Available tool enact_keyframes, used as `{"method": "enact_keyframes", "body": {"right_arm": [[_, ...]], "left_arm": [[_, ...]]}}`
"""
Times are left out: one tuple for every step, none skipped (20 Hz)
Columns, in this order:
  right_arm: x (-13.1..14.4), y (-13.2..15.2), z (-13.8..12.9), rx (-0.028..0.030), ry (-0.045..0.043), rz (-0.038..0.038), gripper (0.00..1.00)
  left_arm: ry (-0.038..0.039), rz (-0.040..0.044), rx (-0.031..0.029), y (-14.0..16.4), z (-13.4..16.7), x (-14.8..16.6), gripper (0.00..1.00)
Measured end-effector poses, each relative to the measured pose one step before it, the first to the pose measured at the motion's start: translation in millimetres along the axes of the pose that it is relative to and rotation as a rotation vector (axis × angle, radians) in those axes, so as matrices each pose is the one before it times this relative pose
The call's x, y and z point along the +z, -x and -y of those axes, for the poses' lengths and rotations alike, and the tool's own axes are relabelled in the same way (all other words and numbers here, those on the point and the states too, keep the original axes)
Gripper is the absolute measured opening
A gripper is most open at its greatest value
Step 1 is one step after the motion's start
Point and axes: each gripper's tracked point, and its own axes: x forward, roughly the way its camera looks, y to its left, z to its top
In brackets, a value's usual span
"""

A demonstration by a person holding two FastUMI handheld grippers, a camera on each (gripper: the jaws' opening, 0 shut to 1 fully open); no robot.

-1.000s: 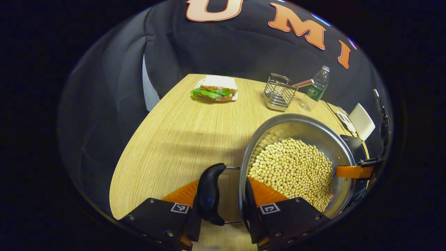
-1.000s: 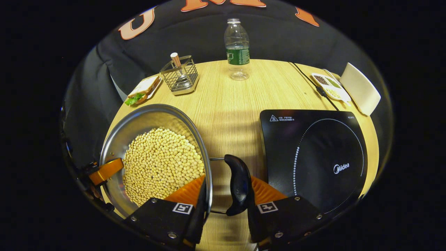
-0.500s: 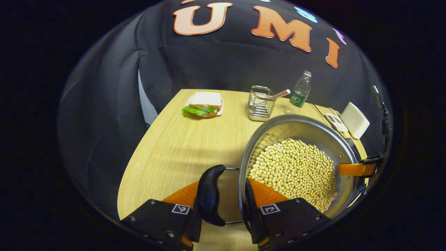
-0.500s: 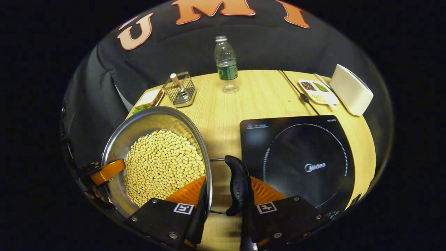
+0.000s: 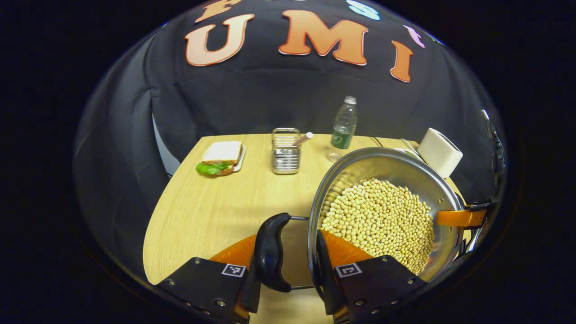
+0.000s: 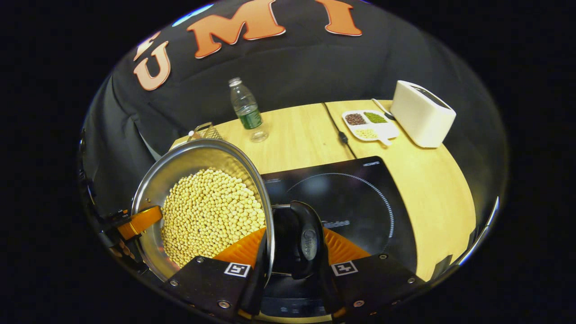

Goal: First push the handle of the pot to place it horizontally, then grasp the pot with both hands and set it on the induction cooktop.

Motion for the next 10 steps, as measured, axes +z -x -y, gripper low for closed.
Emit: {"method": "enact_keyframes", "body": {"right_arm": [[4.54, 2.96, 12.08, -0.00554, -0.00606, 0.00268, 0.51], [3.99, 6.77, 10.23, -0.00475, -0.00822, 0.00413, 0.51], [4.67, 5.55, 10.98, -0.00449, -0.00586, 0.00435, 0.51], [4.82, 5.01, 9.76, -0.00509, -0.00918, 0.00445, 0.51], [5.06, 4.94, 10.96, -0.00436, -0.00325, 0.00122, 0.51], [4.21, 5.35, 10.47, -0.00543, -0.00731, 0.00452, 0.51], [4.38, 5.60, 9.82, -0.00383, -0.00443, -0.00038, 0.51], [3.21, 5.45, 6.76, -0.00360, -0.00758, 0.00343, 0.51], [2.89, 4.05, 3.35, -0.00203, -0.00335, -0.00115, 0.51], [-0.17, 5.67, 2.61, -0.00397, -0.00562, -0.00071, 0.51]], "left_arm": [[-0.01150, 0.00083, -0.00751, -1.54, -0.52, 1.30, 0.57], [-0.01149, 0.00229, -0.00577, -0.24, -1.49, 1.42, 0.57], [-0.01200, 0.00334, -0.00753, -1.15, -0.64, 1.73, 0.57], [-0.00667, 0.00365, -0.00376, -0.34, 1.14, 0.29, 0.57], [-0.00714, 0.00167, -0.00595, -0.67, 0.53, 1.22, 0.57], [-0.00489, -0.00208, -0.00477, 2.33, -0.96, 2.12, 0.57], [-0.00556, -0.00119, -0.00431, 1.25, -1.19, 2.35, 0.57], [-0.00495, -0.00005, -0.00294, 1.05, -0.85, 2.66, 0.57], [-0.00642, 0.00142, -0.00310, -0.69, -0.34, 0.82, 0.57], [-0.00541, -0.00157, -0.00308, -1.13, 0.19, -0.23, 0.57]]}}
